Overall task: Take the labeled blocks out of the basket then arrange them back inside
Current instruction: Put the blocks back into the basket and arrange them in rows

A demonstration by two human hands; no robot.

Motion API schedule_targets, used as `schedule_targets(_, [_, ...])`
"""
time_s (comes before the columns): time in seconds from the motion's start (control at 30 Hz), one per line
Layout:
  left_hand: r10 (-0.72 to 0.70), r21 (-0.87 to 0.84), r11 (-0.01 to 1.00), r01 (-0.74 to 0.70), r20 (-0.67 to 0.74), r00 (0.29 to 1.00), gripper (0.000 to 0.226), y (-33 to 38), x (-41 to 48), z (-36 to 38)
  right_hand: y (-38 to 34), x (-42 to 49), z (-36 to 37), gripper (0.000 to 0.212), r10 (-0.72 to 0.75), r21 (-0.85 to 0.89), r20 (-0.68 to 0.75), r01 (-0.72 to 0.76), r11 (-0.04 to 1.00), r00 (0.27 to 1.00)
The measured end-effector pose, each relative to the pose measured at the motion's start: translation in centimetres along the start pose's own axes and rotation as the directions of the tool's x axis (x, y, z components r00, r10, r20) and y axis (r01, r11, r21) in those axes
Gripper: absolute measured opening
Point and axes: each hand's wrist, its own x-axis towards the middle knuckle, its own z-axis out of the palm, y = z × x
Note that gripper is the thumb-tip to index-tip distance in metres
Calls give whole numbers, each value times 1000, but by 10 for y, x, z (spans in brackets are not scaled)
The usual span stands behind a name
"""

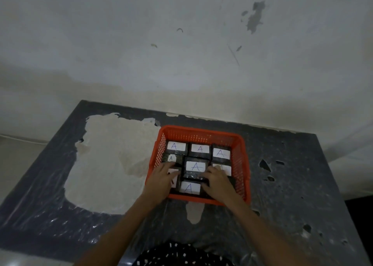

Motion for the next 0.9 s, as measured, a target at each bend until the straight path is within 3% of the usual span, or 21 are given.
schedule_targets(0.1, [-174,-8,985,174,-43,984,77,-16,-6,-15,17,-14,-17,42,162,34,-275,-159,987,948])
schedule_targets(0.17, [-289,-113,952,284,-26,957,78,-23,-9,-21,29,-24,-29,59,287,102,-330,-269,958,899])
schedule_targets(0.27, [-276,-495,832,250,21,961,48,-21,-13,-29,44,-36,-37,61,385,249,-269,-322,913,883])
schedule_targets(0.33, [-198,-560,813,162,-5,980,47,-18,-14,-32,49,-44,-37,54,392,302,-221,-319,898,893])
schedule_targets(0.57, [-201,-525,836,159,-25,979,35,-17,-15,-27,49,-52,-38,46,417,410,-199,-311,858,887])
schedule_targets(0.73, [-223,-561,804,198,24,974,49,-18,-23,-28,47,-56,-35,36,425,410,-216,-313,857,879])
schedule_targets(0.9, [-278,-500,809,310,140,950,67,-21,-17,-41,35,-58,-50,58,428,336,-77,-380,862,901])
